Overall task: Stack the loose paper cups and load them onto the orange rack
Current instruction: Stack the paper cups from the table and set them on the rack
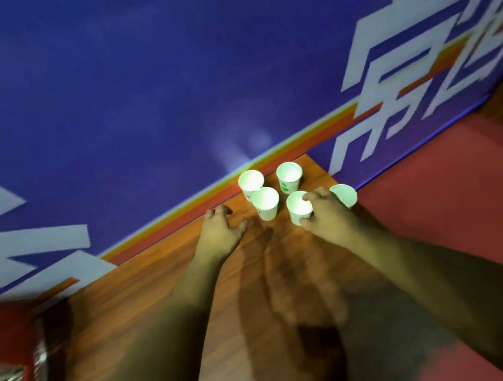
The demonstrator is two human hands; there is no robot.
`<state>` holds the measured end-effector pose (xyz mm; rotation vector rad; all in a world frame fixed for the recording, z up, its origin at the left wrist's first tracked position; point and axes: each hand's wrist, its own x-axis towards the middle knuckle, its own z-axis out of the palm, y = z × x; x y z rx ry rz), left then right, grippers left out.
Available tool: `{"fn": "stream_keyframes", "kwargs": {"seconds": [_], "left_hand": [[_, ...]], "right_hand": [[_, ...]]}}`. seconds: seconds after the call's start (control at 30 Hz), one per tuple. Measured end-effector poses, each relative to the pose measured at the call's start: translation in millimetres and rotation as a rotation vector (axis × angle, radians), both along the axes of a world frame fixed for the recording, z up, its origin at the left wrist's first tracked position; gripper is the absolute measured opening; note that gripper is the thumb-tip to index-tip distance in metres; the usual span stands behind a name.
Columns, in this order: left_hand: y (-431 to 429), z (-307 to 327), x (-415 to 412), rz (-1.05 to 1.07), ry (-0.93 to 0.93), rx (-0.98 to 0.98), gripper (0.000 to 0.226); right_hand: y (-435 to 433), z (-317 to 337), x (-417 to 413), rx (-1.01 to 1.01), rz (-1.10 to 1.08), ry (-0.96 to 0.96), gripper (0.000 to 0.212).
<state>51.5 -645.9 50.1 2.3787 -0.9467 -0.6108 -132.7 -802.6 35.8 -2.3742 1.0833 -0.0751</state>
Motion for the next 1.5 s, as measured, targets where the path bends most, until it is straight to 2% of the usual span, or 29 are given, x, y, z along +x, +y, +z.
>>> {"fn": "stream_keyframes", "kwargs": {"seconds": [0.33, 0.53, 0.63, 0.77, 0.87, 0.97, 1.1, 1.33, 1.43, 1.5], "left_hand": [[-93, -72, -3, -0.116, 0.007, 0.102, 0.057], [-98, -105, 1, -0.113, -0.033, 0.107, 0.027], [-88, -107, 2, -0.065, -0.050, 0.056, 0.021], [-66, -92, 2, -0.022, -0.015, -0.029, 0.021], [-37, -75, 9, 0.064, 0.035, -0.062, 0.021], [-1, -56, 23, 0.190, 0.090, -0.107, 0.021], [61, -25, 42, 0.272, 0.025, -0.147, 0.025], [211, 20, 70, 0.473, -0.038, -0.208, 0.039], [273, 33, 75, 0.514, -0.082, -0.257, 0.022], [315, 39, 78, 0.568, -0.116, -0.294, 0.030]], "right_hand": [[-34, -71, 22, -0.091, 0.051, 0.034, 0.047], [-43, -94, 22, -0.210, 0.144, 0.044, 0.029], [-42, -95, 20, -0.229, 0.171, 0.006, 0.026], [-36, -78, 21, -0.138, 0.111, -0.141, 0.016], [-27, -60, 31, -0.032, 0.019, -0.224, 0.010], [-14, -41, 48, 0.234, -0.028, -0.266, 0.010], [23, -14, 79, 0.483, -0.004, -0.304, 0.012], [135, 28, 139, 0.574, 0.219, -0.292, 0.012], [187, 44, 164, 0.579, 0.275, -0.296, 0.019], [225, 55, 181, 0.582, 0.323, -0.287, 0.023]]}}
